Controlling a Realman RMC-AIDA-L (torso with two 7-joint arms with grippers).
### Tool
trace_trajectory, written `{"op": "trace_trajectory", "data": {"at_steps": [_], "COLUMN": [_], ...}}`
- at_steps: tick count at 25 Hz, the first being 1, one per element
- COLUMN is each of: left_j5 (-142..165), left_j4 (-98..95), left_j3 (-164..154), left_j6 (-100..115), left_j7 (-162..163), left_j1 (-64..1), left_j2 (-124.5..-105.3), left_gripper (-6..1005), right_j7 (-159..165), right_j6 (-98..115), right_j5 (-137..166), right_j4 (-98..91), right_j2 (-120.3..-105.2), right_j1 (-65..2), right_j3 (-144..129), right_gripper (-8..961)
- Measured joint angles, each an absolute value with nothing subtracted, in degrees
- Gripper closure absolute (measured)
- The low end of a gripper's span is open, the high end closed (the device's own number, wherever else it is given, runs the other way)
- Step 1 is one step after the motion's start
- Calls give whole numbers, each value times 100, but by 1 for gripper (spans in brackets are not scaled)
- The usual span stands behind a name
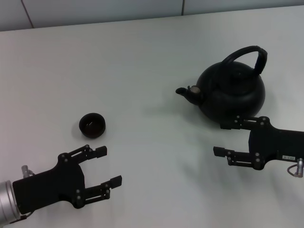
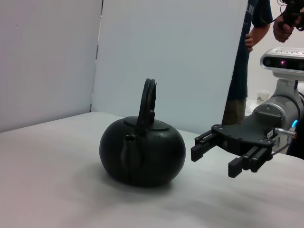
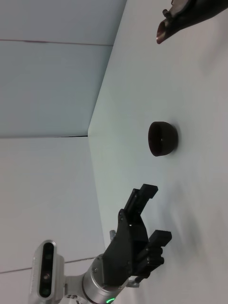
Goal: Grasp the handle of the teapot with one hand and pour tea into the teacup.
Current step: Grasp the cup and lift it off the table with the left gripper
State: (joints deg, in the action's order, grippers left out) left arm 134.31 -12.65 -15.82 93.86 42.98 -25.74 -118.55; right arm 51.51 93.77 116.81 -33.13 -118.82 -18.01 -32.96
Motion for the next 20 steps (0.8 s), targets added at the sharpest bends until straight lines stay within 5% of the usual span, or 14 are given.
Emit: {"op": "trace_trajectory", "data": {"at_steps": [20], "left_j5": [13433], "left_j4": [-1240], "left_j3": [-1546], "left_j6": [9385], "left_j7": [4298], "left_j1": [-2486], "left_j2": [-11838], "left_gripper": [198], "right_j7": [5146], "right_j6": [9385], "right_j5": [11681], "right_j4": [-3317], "right_j2": [-11875], "right_j1": [-1790], "right_j3": [-3295], "right_gripper": [264]}}
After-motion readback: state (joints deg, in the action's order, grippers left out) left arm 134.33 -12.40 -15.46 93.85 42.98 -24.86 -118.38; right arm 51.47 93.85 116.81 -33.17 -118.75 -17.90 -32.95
